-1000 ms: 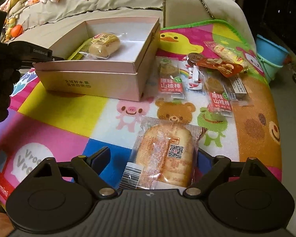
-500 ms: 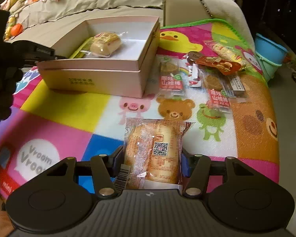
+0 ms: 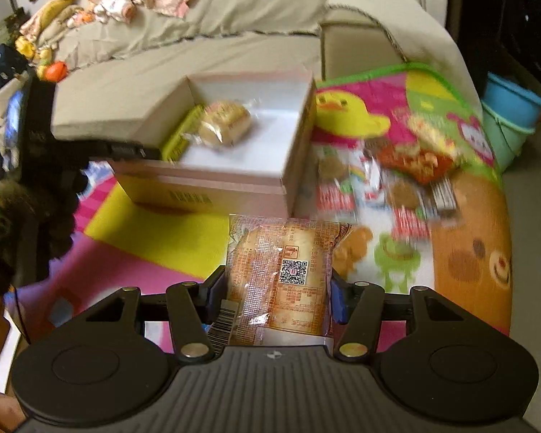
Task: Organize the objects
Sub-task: 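Carry the second bread into the box beside the bun and release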
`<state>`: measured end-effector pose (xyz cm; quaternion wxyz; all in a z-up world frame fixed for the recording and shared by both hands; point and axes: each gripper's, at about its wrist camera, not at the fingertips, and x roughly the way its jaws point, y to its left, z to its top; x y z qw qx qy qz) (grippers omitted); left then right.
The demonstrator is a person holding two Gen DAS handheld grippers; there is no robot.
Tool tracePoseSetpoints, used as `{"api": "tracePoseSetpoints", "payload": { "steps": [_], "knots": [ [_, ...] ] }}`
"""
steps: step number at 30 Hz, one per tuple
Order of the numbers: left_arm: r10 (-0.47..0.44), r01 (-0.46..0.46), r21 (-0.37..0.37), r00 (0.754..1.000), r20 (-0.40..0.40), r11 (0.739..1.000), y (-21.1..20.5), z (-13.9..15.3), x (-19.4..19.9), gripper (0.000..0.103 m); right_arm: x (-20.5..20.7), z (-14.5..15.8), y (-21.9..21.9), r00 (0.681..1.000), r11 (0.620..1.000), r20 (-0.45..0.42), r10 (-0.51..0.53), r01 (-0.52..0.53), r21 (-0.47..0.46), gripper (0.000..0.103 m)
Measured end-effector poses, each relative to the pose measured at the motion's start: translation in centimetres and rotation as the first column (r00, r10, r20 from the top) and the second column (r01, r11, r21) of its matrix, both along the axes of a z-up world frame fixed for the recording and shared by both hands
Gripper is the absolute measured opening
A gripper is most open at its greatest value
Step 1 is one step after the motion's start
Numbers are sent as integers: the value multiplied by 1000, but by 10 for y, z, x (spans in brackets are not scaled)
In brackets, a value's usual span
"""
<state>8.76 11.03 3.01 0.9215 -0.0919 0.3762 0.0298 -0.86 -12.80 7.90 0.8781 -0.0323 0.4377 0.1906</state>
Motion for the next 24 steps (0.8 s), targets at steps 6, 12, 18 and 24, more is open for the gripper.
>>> {"api": "tracePoseSetpoints", "payload": {
  "steps": [6, 12, 18, 24],
  "knots": [
    [-7, 7, -22, 1000, -11, 1000, 3, 1, 3, 15, 22, 42, 3, 998, 996, 63, 19, -24, 84, 55],
    [-12, 11, -33, 1000, -16, 999, 6, 1, 4, 15, 54, 70, 24, 986, 996, 165, 26, -40, 81, 55],
    [-10, 9, -39, 1000, -9, 999, 6, 0, 4, 15, 114, 86, 51, 982, 989, 191, 10, -37, 140, 55],
    [-10, 10, -38, 1000, -9, 999, 6, -1, 4, 15, 176, 56, 82, 986, 991, 158, -43, 22, 132, 60]
  ]
}}
